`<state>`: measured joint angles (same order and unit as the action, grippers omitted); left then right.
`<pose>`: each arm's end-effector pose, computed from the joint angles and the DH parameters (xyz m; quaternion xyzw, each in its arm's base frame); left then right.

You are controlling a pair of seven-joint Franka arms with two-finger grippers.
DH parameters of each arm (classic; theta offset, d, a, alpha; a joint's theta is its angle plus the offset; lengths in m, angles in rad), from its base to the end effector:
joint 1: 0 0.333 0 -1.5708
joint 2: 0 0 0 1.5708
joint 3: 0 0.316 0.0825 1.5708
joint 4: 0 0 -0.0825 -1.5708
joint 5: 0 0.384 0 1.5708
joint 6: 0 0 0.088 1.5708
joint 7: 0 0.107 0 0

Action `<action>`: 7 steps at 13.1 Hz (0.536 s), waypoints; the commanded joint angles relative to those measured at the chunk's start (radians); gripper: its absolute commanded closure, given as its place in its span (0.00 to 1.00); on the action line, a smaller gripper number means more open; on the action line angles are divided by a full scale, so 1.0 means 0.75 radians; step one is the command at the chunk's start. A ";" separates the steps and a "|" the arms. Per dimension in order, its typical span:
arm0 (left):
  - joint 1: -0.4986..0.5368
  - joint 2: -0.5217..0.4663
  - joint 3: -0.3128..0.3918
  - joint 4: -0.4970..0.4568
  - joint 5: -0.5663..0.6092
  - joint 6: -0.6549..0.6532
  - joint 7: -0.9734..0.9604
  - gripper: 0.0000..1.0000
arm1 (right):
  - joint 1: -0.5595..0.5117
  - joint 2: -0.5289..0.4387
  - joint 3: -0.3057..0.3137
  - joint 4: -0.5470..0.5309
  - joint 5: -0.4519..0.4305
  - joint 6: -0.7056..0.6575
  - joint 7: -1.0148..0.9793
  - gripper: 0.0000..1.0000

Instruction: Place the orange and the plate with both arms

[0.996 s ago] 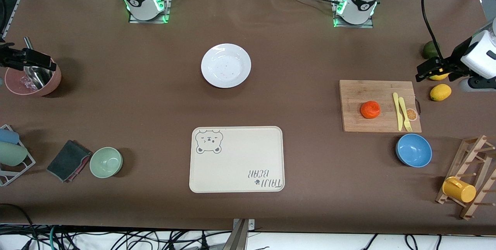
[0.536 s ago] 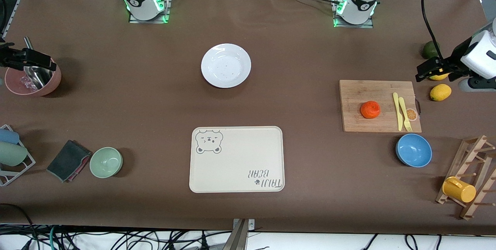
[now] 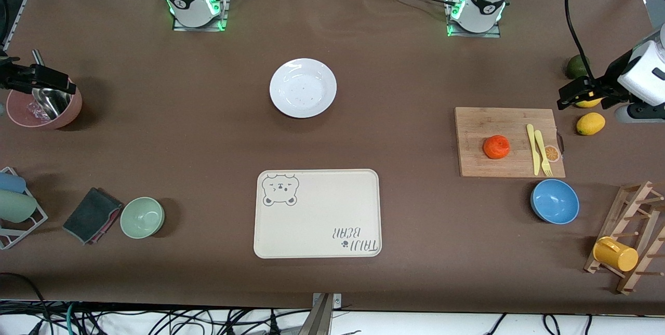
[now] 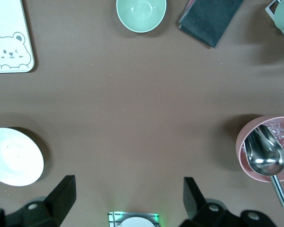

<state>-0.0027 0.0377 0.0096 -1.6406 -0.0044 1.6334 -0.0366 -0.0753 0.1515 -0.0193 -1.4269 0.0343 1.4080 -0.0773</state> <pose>0.5681 0.0034 0.5756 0.9995 0.0219 -0.0225 0.0017 0.5803 -0.0500 0.5922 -0.9962 0.0073 0.0834 0.0229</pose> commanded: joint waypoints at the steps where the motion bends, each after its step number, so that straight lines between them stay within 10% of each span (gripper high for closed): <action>1: 0.002 0.023 0.000 0.048 -0.008 -0.032 0.000 0.00 | -0.002 -0.002 0.001 0.015 0.020 -0.020 -0.001 0.00; 7: 0.010 0.248 0.002 0.062 -0.027 0.033 -0.015 0.00 | -0.002 -0.002 0.003 0.017 0.020 -0.024 0.001 0.00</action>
<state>-0.0016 0.1183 0.0101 -1.6413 -0.0045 1.6379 -0.0387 -0.0753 0.1514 -0.0186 -1.4268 0.0343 1.4074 -0.0773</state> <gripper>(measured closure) 0.000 0.000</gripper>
